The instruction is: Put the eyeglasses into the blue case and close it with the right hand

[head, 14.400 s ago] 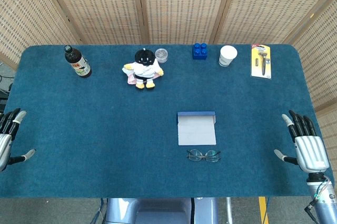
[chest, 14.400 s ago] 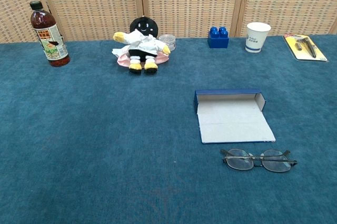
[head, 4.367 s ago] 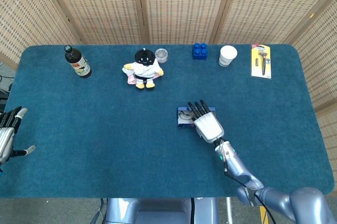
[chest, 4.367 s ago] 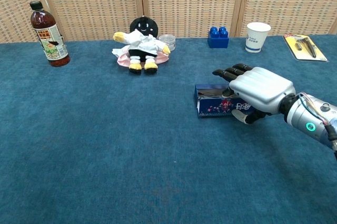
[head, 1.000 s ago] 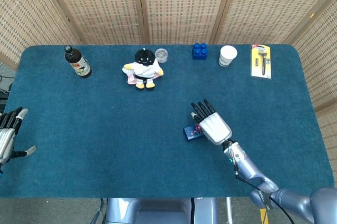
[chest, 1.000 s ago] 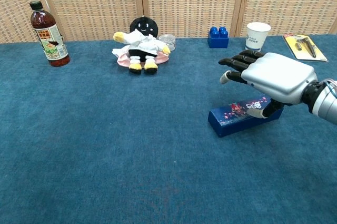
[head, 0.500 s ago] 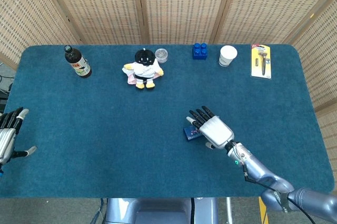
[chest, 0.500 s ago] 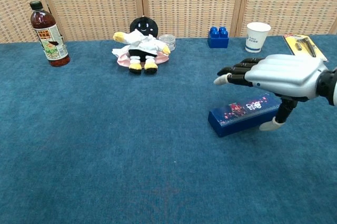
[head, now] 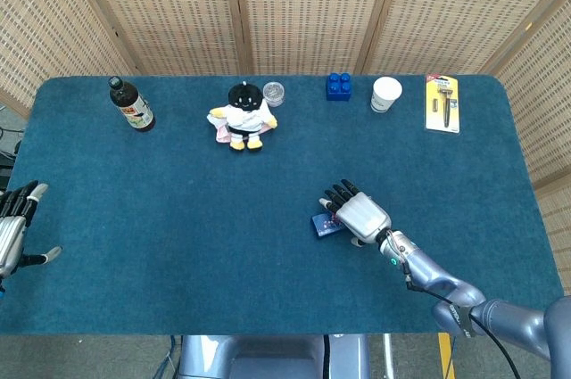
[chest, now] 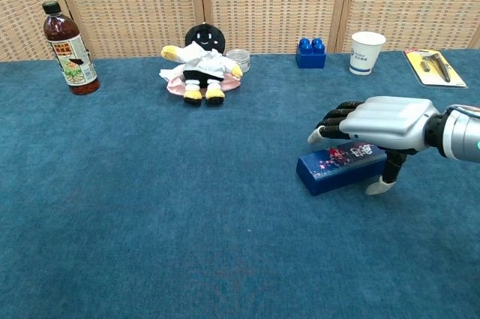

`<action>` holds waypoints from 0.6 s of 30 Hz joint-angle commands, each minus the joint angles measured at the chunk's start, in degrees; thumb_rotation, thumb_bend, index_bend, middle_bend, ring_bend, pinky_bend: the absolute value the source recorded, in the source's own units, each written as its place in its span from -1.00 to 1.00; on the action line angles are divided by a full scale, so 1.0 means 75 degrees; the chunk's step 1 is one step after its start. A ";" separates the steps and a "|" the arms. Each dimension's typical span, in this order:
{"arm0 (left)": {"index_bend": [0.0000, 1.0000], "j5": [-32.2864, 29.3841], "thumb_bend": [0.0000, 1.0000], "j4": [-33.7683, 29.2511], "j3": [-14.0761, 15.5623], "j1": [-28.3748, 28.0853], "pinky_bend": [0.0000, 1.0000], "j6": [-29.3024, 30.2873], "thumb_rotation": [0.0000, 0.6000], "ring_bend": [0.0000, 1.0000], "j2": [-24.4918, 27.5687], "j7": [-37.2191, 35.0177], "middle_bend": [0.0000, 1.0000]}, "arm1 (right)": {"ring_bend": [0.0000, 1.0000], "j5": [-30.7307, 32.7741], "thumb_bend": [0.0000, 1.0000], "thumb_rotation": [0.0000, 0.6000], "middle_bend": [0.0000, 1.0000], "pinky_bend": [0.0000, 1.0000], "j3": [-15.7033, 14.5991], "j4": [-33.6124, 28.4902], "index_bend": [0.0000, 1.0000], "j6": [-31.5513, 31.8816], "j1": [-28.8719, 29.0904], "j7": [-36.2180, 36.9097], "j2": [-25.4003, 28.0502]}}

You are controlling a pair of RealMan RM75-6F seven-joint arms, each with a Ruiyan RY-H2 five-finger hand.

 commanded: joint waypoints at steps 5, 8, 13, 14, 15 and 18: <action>-1.00 -0.0009 -1.00 0.0003 -0.0006 0.0003 -1.00 0.0004 1.00 -1.00 0.0005 -0.0018 -1.00 | -0.96 -0.0227 -0.47 1.00 -0.20 -0.93 -0.0031 0.0404 -0.20 0.0330 -0.0006 0.0398 -0.0298; -1.00 -0.0005 -1.00 0.0005 -0.0002 0.0001 -1.00 -0.0001 1.00 -1.00 0.0003 -0.0012 -1.00 | -0.90 -0.0299 -0.38 1.00 -0.13 -0.94 -0.0058 0.0549 -0.12 0.0455 -0.0032 0.0467 -0.0366; -1.00 0.0009 -1.00 -0.0004 0.0004 0.0004 -1.00 0.0015 1.00 -1.00 -0.0005 0.0008 -1.00 | -0.89 -0.0135 -0.49 1.00 -0.43 -0.93 -0.0064 0.0447 -0.28 0.0412 -0.0094 0.0551 -0.0281; -1.00 0.0016 -1.00 -0.0011 0.0006 0.0007 -1.00 0.0023 1.00 -1.00 -0.0004 0.0011 -1.00 | -0.93 -0.0012 -0.58 1.00 -0.66 -0.93 -0.0063 0.0280 -0.47 0.0295 -0.0105 0.0560 -0.0157; -1.00 0.0022 -1.00 -0.0016 0.0009 0.0009 -1.00 0.0027 1.00 -1.00 -0.0003 0.0014 -1.00 | -0.96 0.0087 -0.64 1.00 -0.80 -0.93 -0.0052 0.0115 -0.64 0.0215 -0.0106 0.0521 -0.0046; -1.00 0.0047 -1.00 -0.0033 0.0019 0.0010 -1.00 0.0032 1.00 -1.00 0.0006 0.0011 -1.00 | -1.00 0.0347 -0.89 1.00 -1.00 -0.94 -0.0008 -0.0451 -0.99 0.0128 -0.0155 0.0410 0.0341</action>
